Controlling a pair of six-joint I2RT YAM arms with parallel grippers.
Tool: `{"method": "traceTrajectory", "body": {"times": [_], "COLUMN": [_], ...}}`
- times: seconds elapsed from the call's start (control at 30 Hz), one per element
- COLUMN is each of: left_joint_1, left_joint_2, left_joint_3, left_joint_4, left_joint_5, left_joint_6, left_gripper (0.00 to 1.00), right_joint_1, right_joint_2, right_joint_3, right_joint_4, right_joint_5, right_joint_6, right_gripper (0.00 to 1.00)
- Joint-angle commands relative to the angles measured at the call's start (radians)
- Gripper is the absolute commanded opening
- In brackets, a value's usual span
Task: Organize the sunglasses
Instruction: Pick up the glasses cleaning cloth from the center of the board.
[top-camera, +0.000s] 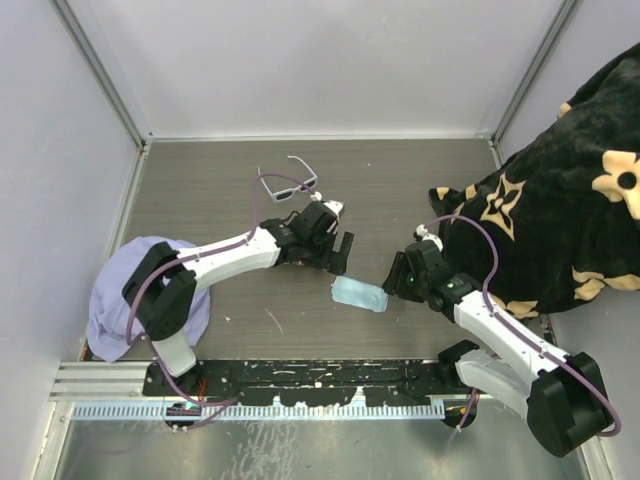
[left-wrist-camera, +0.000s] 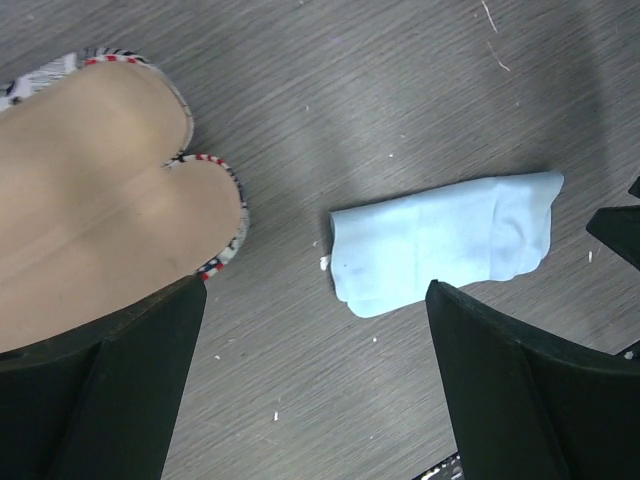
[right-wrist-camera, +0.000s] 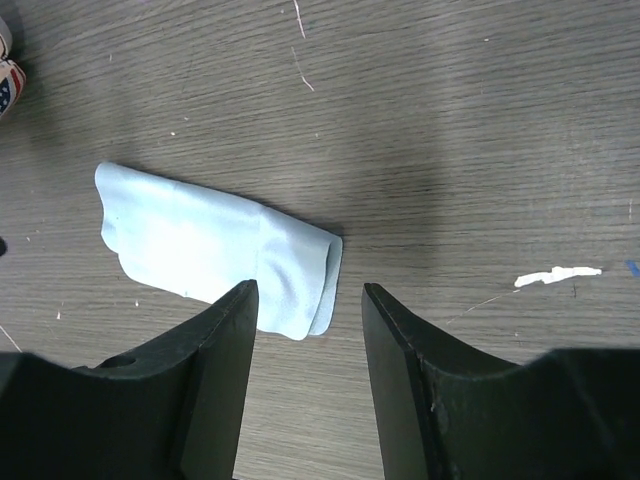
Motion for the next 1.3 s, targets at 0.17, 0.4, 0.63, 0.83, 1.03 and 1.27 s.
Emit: {"method": "traceTrajectory", "body": {"times": [0.17, 0.4, 0.63, 0.83, 1.03, 1.27], "left_joint_1": [-0.063, -0.069, -0.069, -0.07, -0.069, -0.07], "left_joint_2": [0.066, 0.086, 0.073, 0.073, 0.062, 0.06], "left_joint_3": [0.072, 0.075, 0.057, 0.056, 0.043, 0.047], "left_joint_4": [0.054, 0.054, 0.051, 0.051, 0.059, 0.067], "left_joint_5": [-0.021, -0.022, -0.03, -0.03, -0.034, -0.034], "left_joint_6": [-0.018, -0.021, -0.013, -0.008, -0.008, -0.003], "left_gripper": [0.81, 0.76, 0.75, 0.73, 0.78, 0.95], "right_joint_1": [0.0, -0.001, -0.001, 0.0, -0.001, -0.001], "right_joint_2": [0.064, 0.146, 0.209, 0.223, 0.25, 0.255], "right_joint_3": [-0.011, -0.011, -0.001, -0.002, -0.005, -0.01], "right_joint_4": [0.064, 0.124, 0.161, 0.162, 0.168, 0.174], "right_joint_5": [0.006, 0.018, -0.012, -0.007, -0.001, 0.0], "right_joint_6": [0.001, -0.016, -0.031, -0.032, -0.041, -0.043], "right_gripper": [0.49, 0.46, 0.42, 0.39, 0.39, 0.37]}}
